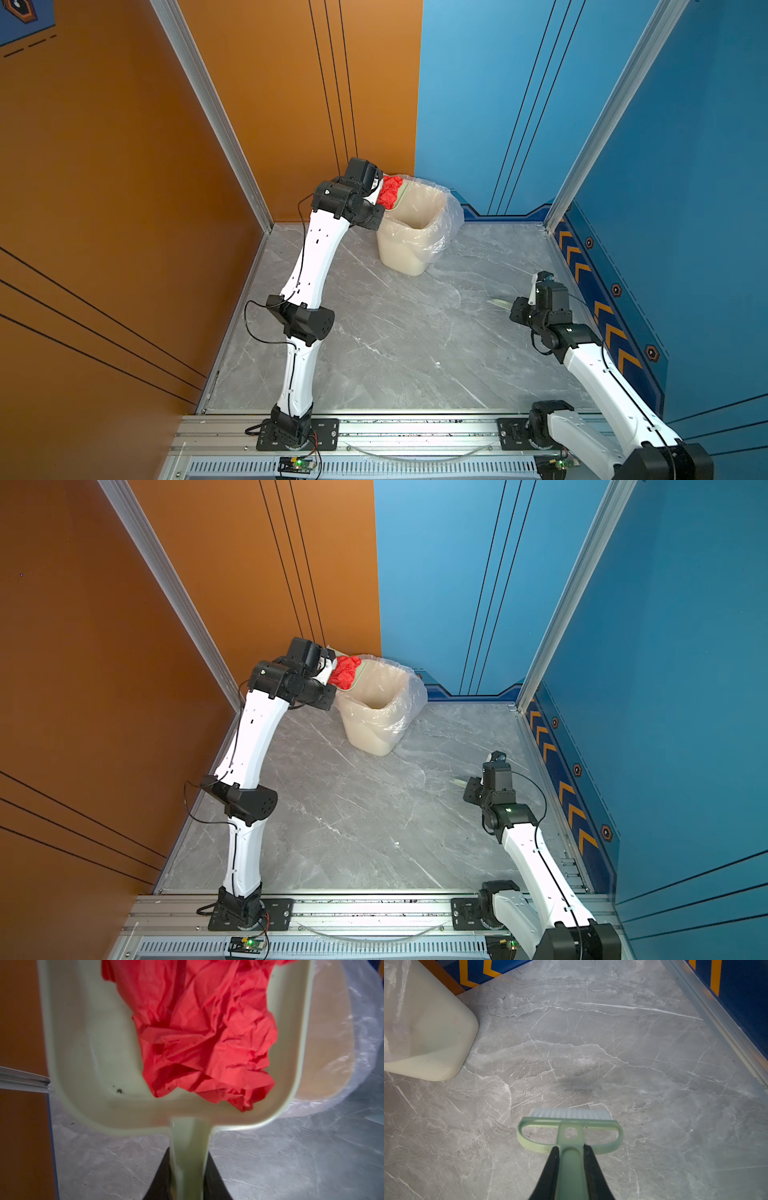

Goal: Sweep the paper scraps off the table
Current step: 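Tip the dustpan over the bin rim with the left gripper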

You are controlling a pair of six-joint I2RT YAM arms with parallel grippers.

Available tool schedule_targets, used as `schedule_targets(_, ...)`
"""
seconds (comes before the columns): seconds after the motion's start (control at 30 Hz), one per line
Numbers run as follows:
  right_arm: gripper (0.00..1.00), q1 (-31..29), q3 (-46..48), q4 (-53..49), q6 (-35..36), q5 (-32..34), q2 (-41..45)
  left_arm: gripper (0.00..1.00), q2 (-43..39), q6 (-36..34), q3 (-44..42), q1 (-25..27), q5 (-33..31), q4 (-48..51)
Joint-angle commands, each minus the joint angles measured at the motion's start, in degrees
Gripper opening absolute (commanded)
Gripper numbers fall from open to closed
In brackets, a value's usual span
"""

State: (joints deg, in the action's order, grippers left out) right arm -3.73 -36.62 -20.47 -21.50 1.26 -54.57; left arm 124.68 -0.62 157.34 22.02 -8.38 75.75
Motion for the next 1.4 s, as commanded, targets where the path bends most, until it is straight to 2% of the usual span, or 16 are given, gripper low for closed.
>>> schedule_targets(0.0,0.0,0.47,1.18,0.11,-0.7,-0.07,1.18,0.0,0.01,-1.48,1.35,-0.64,-6.79,-4.36)
schedule_targets(0.33,0.0,0.65,2.27,0.08,-1.33,0.11,2.61,0.0,1.79,-11.45,0.39,1.04,-16.24,-11.98)
schedule_targets(0.93,0.0,0.91,3.66,-0.14,-1.88,0.32,4.46,0.0,4.5,-32.36,-1.93,4.76,-25.92,-23.43)
schedule_targets(1.1,0.0,0.98,3.79,-0.13,-1.82,0.32,4.82,0.0,5.02,-40.92,-4.25,5.72,-30.21,-27.91)
schedule_targets(1.37,0.0,1.13,4.35,0.14,-2.06,0.24,4.91,0.0,5.14,-46.93,-5.29,6.18,-31.54,-30.27)
